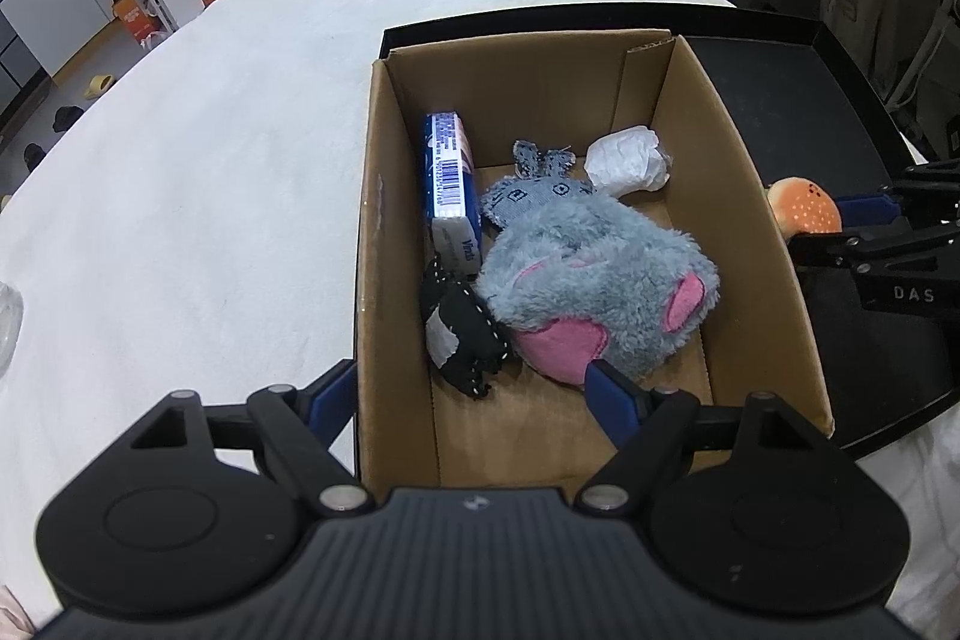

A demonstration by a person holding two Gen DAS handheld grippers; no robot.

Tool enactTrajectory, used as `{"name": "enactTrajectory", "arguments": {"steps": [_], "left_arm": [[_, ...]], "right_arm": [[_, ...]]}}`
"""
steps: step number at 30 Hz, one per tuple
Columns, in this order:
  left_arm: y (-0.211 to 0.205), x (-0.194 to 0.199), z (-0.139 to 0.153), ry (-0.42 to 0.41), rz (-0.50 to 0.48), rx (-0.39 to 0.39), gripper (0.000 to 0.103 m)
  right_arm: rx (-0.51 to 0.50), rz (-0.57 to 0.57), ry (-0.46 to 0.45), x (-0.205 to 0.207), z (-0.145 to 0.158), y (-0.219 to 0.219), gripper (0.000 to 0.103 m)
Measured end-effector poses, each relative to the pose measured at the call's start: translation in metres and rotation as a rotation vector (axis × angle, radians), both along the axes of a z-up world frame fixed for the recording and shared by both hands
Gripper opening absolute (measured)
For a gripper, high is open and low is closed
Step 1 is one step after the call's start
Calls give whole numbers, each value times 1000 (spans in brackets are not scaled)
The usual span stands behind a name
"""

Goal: Organize soft objects
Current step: 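Carry the burger plush into the box and open the right tool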

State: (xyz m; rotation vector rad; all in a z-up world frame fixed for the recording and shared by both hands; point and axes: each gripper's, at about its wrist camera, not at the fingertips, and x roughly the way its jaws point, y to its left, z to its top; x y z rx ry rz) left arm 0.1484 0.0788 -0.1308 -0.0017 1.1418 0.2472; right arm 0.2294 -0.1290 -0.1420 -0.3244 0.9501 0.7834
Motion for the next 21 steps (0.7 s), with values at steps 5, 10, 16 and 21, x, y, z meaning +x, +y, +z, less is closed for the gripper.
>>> {"name": "enactTrajectory", "arguments": {"steps": [5,10,16,21], "left_arm": [[5,-2,-1,-4,6,-7,80],[10,-4,2,-19,15,-5,80],[16,-5,5,-40,16,-7,80],[20,-7,3,-58,17,-23,80]], "right_arm": [[0,3,-17,-3,9,3,38],[11,6,-40,-4,23,7,38],[33,-6,-76,-2,44,13,38],[44,-2,-109,-1,61,20,38]]}}
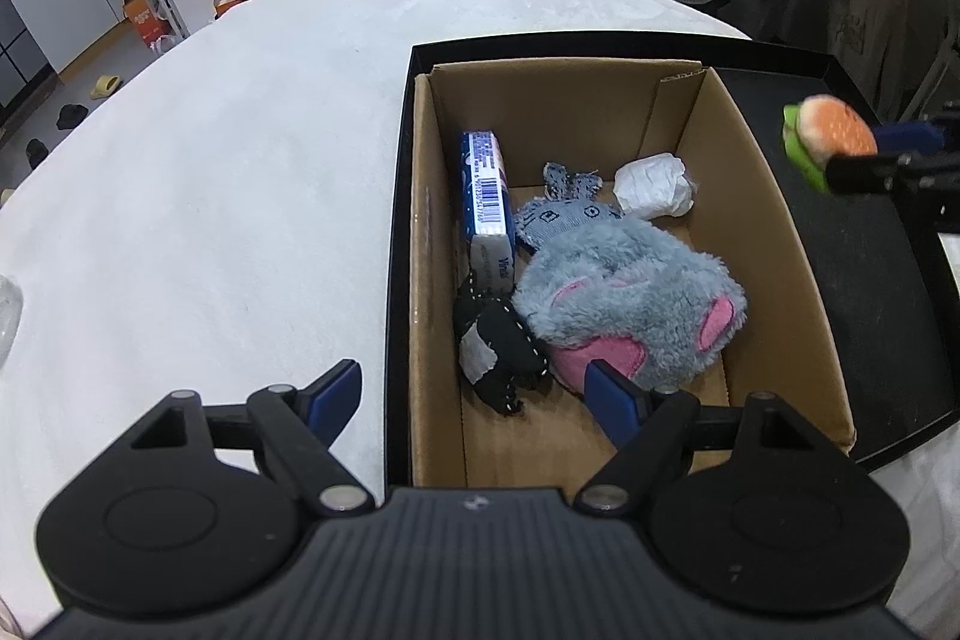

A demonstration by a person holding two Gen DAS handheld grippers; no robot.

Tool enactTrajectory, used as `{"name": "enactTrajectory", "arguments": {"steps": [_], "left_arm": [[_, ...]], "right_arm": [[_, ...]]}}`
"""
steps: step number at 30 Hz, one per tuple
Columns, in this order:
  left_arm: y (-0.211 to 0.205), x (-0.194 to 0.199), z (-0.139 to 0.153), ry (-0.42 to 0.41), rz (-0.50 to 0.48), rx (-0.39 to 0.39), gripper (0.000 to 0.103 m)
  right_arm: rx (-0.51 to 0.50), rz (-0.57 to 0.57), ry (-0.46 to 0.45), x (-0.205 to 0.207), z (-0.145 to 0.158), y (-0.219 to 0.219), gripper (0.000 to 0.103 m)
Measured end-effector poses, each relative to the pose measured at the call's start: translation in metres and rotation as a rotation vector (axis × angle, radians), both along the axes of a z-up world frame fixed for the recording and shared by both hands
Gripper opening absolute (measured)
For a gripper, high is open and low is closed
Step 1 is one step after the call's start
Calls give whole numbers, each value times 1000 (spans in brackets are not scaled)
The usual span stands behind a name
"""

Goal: Organize soft objects
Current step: 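Carry the burger plush into the box and open the right tool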

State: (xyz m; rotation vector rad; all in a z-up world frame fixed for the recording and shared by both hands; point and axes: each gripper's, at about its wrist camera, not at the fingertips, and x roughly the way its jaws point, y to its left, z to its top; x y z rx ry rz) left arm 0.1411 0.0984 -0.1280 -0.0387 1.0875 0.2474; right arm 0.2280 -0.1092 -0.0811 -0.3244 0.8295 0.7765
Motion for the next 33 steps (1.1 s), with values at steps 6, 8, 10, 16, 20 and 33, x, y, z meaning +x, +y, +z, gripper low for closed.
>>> {"name": "enactTrajectory", "arguments": {"steps": [6,8,10,16,20,33], "left_arm": [[5,-3,-4,-14,10,-24,74],[8,-4,-5,-19,18,-33,59],[12,-4,-8,-15,27,-56,46],[18,-7,-7,-32,39,-83,26],[22,-8,-5,-43,41,-86,21],[33,-11,-5,-68,35,-127,16]], "right_arm": [[6,9,-10,0,10,8,38],[5,11,-17,-1,13,11,38],[6,13,-23,-2,16,14,38],[12,27,-26,-2,25,22,38],[5,41,-31,-5,27,30,38],[-66,127,-54,-22,28,67,38]]}}
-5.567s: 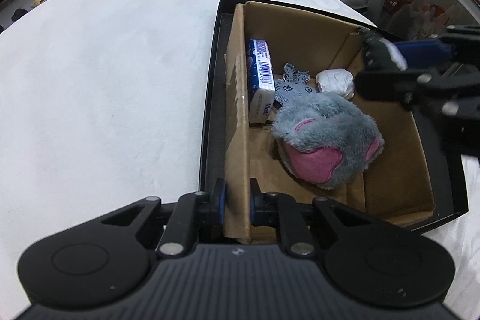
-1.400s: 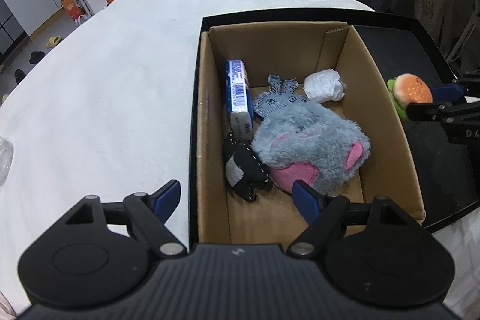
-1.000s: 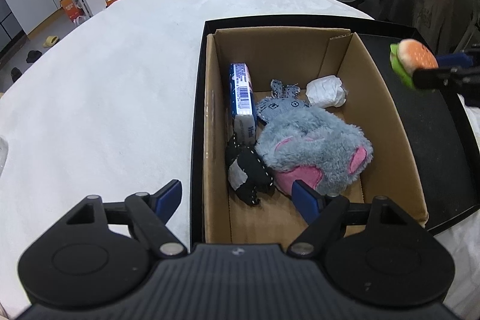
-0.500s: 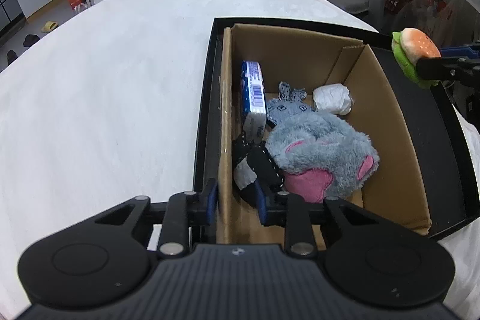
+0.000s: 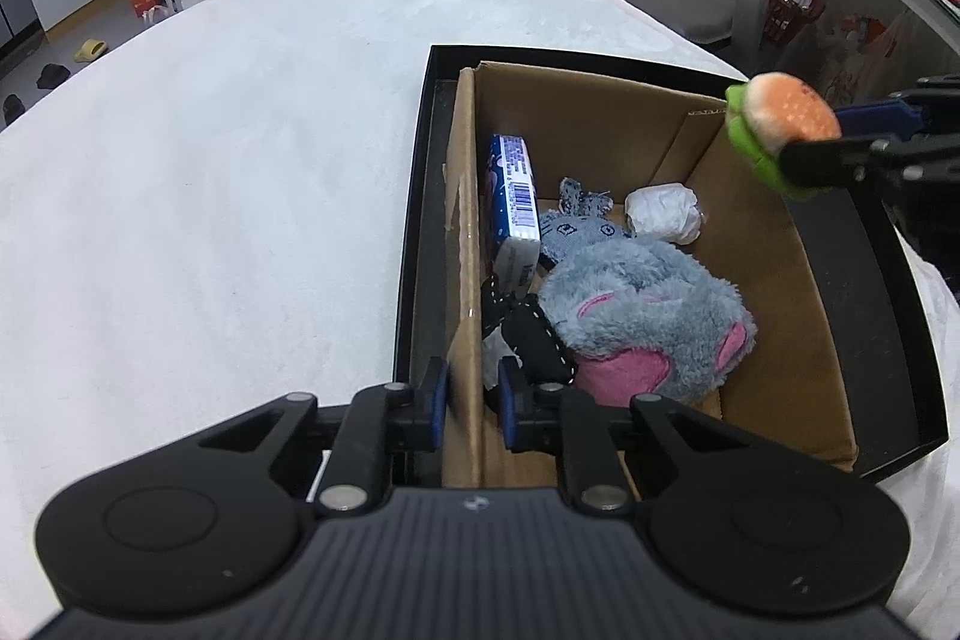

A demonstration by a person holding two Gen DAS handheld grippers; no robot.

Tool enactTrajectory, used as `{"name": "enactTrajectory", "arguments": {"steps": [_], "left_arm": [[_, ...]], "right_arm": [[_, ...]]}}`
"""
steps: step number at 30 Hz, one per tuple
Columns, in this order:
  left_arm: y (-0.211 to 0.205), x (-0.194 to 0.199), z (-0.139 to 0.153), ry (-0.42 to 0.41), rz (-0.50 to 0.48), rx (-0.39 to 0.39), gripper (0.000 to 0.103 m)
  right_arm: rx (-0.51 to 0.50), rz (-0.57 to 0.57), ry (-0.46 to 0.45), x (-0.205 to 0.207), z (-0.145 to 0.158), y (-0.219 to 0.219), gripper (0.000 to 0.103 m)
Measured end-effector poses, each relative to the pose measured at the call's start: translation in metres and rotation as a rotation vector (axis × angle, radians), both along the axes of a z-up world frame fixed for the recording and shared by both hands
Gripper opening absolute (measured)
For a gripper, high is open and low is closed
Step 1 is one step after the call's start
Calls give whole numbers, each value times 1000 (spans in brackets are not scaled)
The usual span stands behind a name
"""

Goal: Organize soft objects
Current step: 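Carry the burger plush into the box and open the right tool, then withdraw the right tool from the box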

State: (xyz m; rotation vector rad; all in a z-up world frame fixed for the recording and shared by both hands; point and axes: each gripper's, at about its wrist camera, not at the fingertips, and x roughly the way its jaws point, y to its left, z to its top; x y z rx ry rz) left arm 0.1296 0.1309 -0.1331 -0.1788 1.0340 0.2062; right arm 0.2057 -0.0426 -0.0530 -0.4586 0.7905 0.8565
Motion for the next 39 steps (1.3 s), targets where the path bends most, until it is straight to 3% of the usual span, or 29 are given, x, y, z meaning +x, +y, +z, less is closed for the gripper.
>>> {"name": "enactTrajectory", "arguments": {"steps": [15,23,27,30,39], "left_arm": [[10,-4,-2,-24,-24,-38,16],[13,-6,-3,-34,-28,-63,16],[15,-6,-3,-33,-31,-69,16],[15,-6,-2,-30,-33,-69,17],[6,-7,3,-8,-55,-48,21]], "right_arm": [[-112,130,104,-29,-8,21,38],[-121,179,170,-40,-8,27,39],[-121,169,206,-41,-9,26,46],[-119,166,184,-44,-6,24,53],[-95,129,174,-40,-3,16,53]]}}
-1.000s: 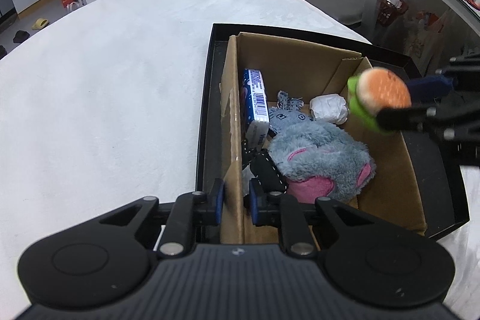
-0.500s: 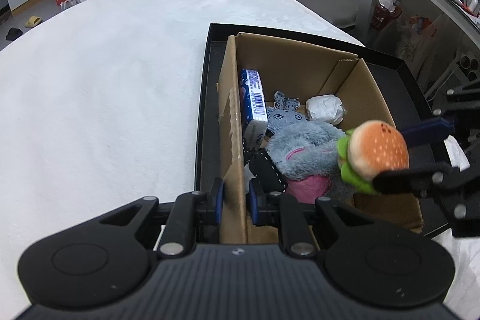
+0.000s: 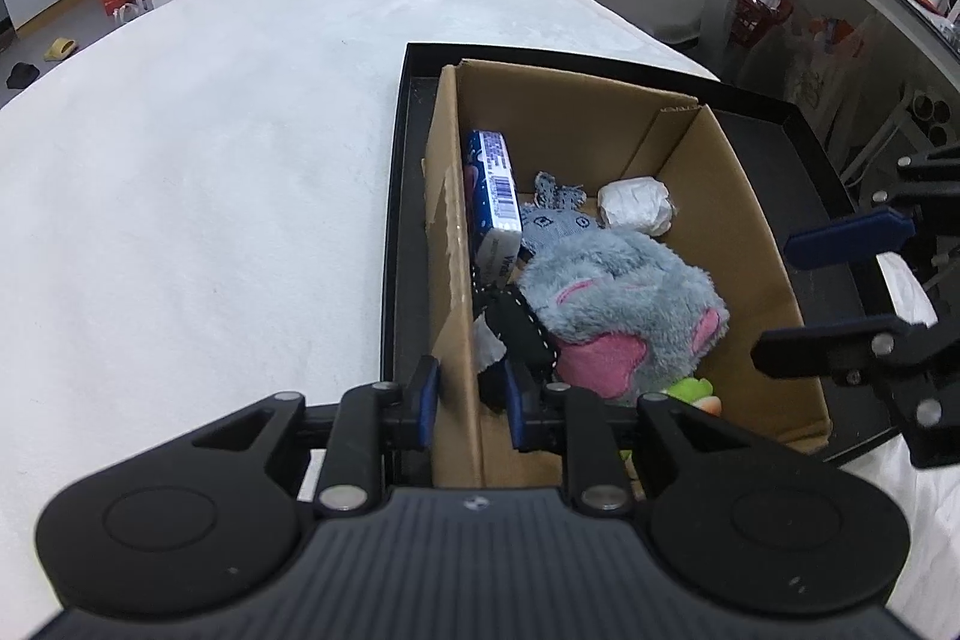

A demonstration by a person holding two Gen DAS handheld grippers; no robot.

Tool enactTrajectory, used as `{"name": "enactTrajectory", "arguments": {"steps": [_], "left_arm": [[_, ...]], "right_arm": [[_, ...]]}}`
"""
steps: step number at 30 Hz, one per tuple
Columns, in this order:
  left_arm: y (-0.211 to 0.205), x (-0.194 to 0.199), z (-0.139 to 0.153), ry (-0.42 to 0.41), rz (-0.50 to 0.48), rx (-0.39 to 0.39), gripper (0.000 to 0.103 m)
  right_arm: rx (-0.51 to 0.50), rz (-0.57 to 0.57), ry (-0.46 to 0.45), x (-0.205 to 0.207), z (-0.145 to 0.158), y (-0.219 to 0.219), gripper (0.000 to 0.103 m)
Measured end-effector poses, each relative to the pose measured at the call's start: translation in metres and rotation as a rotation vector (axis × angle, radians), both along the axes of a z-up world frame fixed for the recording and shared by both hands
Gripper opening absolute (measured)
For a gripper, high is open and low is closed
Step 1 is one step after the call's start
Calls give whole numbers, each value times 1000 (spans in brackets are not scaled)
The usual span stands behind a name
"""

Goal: Organize soft objects
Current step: 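Withdraw the right tool from the box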

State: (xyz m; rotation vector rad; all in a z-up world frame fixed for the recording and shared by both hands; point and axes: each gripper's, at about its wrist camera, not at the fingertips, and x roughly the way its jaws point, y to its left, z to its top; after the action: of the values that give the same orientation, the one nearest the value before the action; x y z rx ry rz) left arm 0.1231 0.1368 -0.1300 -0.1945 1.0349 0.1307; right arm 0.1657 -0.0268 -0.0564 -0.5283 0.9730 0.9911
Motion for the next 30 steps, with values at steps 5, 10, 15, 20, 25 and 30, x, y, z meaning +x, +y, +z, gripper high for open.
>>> {"name": "enactTrajectory", "arguments": {"steps": [5,10,15,20,25,30], "left_arm": [[-4,-2,7,13,-3,4,28],[-11,-5,19,18,-18,13,52],[-15,-6,39,7,-18,13,63],[-23,-11,69,-34,-17,24,73],[-30,-16,88,-52,-13,9,79],[-33,-28,107,-70,-4,-3,86]], "right_arm": [[31,-66,5,6,-1,-10,53],[74,-144,6,11,2,-29,53],[132,-237,7,14,7,-49,58],[191,-308,4,11,21,-71,67],[258,-364,34,6,40,-95,86],[337,-414,62,-4,58,-119,96]]}}
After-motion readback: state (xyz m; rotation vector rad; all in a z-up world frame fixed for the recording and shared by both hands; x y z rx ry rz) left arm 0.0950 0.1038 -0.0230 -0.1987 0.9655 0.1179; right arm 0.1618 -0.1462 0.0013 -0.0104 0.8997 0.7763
